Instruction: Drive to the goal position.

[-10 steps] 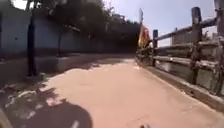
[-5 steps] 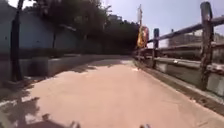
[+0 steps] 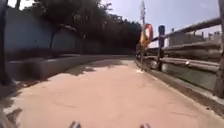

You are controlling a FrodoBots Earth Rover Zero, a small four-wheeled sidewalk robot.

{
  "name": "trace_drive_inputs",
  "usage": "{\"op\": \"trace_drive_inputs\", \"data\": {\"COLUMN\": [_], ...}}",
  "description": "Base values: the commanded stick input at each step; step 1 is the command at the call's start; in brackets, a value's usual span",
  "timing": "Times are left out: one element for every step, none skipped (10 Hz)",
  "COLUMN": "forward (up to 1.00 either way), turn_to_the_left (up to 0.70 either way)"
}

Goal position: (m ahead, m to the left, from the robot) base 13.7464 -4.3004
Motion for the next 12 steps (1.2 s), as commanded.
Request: {"op": "trace_drive_inputs", "data": {"forward": [0.70, 0.70, 0.70, 0.70, 0.70, 0.70, 0.70, 0.70, 0.70, 0.70, 0.70, 0.70], "turn_to_the_left": [0.00, 0.00, 0.00, 0.00, 0.00, 0.00, 0.00, 0.00, 0.00, 0.00, 0.00, -0.03]}}
